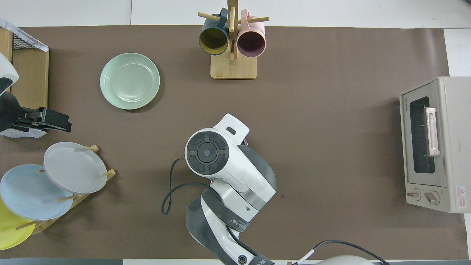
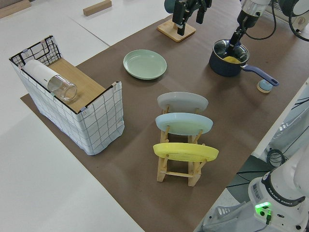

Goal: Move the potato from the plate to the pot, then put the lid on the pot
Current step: 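Lower the glass lid onto the saucepan with the right gripper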

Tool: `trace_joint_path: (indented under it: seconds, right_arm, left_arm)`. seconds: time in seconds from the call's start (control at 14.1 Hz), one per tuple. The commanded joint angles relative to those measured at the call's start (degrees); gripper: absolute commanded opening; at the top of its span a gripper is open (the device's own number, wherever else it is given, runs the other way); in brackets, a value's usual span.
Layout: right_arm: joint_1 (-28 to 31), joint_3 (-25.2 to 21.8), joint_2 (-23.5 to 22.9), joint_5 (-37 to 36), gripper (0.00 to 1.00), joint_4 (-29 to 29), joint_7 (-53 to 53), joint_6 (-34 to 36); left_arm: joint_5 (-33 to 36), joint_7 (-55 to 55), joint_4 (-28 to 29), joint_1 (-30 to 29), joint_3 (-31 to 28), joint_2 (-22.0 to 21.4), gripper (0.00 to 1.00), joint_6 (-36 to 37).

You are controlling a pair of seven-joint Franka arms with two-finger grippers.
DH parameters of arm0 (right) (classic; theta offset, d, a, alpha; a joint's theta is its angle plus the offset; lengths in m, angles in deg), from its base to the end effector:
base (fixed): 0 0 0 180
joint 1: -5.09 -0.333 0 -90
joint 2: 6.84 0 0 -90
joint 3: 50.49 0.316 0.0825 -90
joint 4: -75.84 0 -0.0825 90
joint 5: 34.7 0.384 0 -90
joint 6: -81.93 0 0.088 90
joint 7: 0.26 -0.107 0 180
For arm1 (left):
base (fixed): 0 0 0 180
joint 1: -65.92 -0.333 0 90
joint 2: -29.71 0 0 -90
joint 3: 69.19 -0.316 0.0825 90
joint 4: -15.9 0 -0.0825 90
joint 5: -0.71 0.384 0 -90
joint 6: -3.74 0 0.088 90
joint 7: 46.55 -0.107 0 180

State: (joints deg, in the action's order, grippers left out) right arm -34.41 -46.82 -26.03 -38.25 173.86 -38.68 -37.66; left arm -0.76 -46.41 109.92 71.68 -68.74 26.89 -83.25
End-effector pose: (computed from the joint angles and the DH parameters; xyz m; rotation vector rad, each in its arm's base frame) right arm 0.4812 0.4421 0.3993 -3.1335 -0.1700 -0.0848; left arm 0.5290 -0.0605 0.6140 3.1138 -0.1657 -0.1166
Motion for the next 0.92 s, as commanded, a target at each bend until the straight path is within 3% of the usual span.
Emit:
trace_joint_path:
  seconds: [0.0,0.14,0.21,0.35,0.42,0.85]
  right_arm:
    - [-0.1,0.0,0.4,-0.9,0.00,0.8,-1.3,-1.3]
    - [-0.1,0.0,0.4,-0.9,0.00,0.8,-1.3,-1.3]
    - [-0.1,0.0,0.3,-0.9,0.20,0.7,-1.2,-1.3]
    - [-0.1,0.0,0.4,-0.9,0.86,0.7,-1.4,-1.1]
    - [-0.1,0.0,0.4,-0.9,1.00,0.3,-1.3,-0.8]
    - [4.2,-0.6,2.7,-1.0,1.00,-8.0,1.3,10.3]
  left_arm:
    - [0.8,0.5,0.2,-1.7,1.5,-0.5,1.00,0.9]
    - [0.8,0.7,0.3,-1.7,1.8,-0.5,1.00,0.7]
    - [0.8,0.7,0.3,-1.7,1.8,-0.6,1.00,0.7]
    - [0.8,0.9,0.3,-1.9,1.9,-0.6,1.00,0.6]
    - [0.7,1.0,0.3,-1.8,1.9,-0.6,1.00,0.5]
    - [0.4,0.6,0.4,-1.9,1.8,-0.7,1.00,0.7]
